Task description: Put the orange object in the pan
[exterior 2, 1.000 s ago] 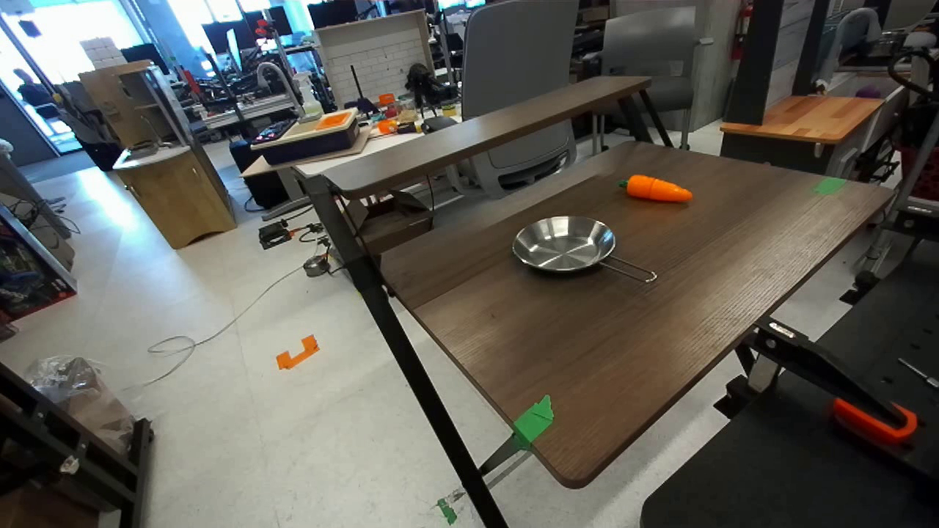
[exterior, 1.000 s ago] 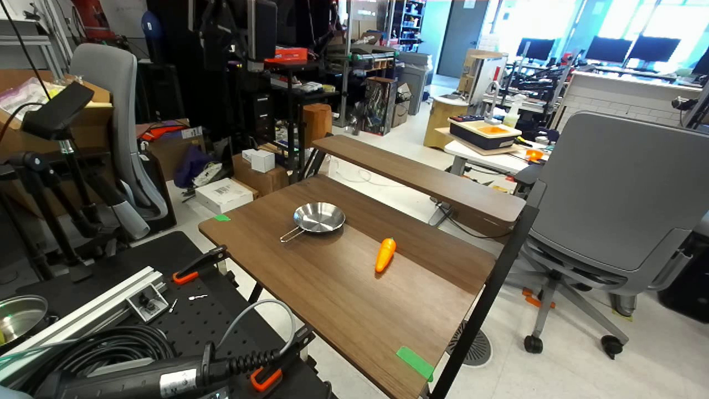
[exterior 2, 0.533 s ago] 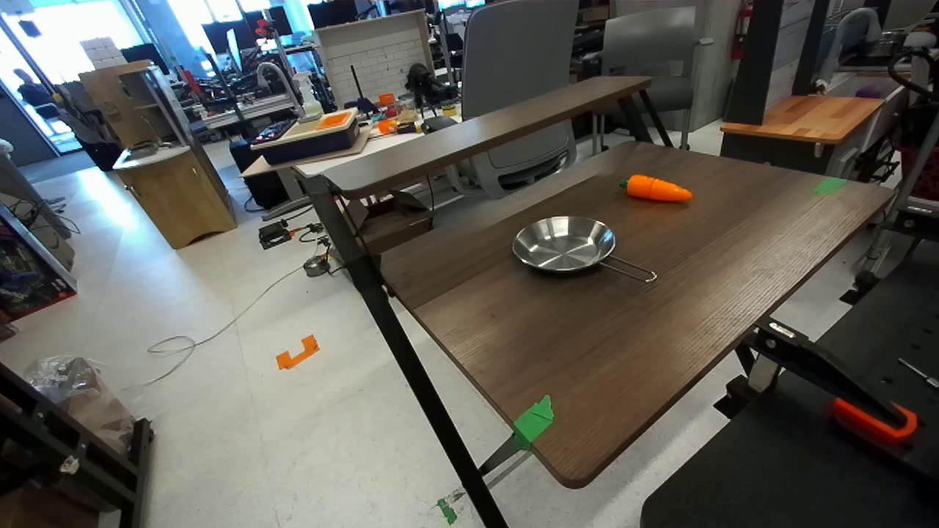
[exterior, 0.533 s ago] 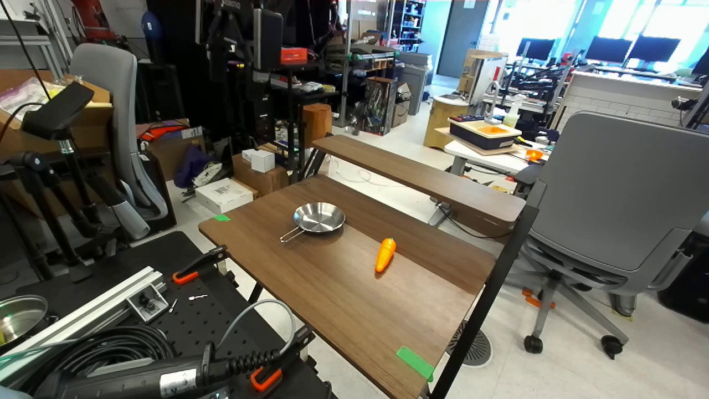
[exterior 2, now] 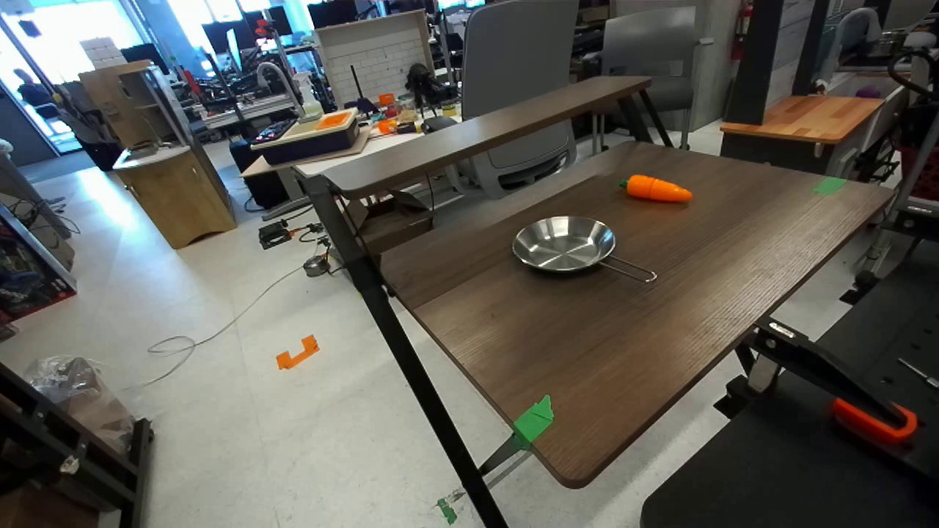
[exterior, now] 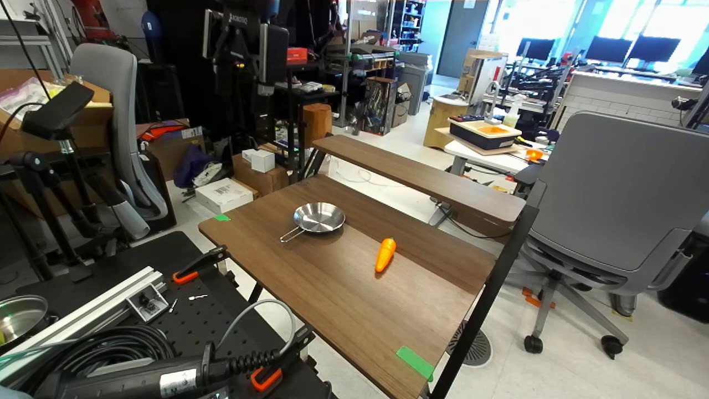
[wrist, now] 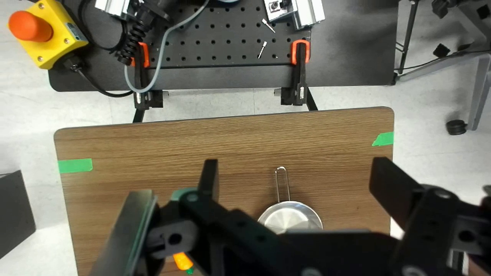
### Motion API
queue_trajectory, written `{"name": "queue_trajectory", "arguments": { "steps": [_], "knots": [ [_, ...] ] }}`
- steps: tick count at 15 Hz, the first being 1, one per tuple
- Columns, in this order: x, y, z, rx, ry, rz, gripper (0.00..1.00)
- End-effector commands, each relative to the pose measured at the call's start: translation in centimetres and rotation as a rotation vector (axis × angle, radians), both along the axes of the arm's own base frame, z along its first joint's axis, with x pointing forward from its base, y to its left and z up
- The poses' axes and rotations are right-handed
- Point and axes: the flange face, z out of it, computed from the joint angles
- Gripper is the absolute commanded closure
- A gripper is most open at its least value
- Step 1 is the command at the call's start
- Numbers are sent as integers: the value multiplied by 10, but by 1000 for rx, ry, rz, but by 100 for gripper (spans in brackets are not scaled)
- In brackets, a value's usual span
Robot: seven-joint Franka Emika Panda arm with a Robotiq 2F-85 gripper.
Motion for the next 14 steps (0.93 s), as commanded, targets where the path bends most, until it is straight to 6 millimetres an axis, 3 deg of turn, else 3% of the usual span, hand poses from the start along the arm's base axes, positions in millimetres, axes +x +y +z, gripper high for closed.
{"name": "queue_trajectory", "arguments": {
  "steps": [1,14],
  "knots": [
    [4,-3,-5,-22,18,-10,0],
    [8,-5,-10,-52,-5,8,0]
  ]
}}
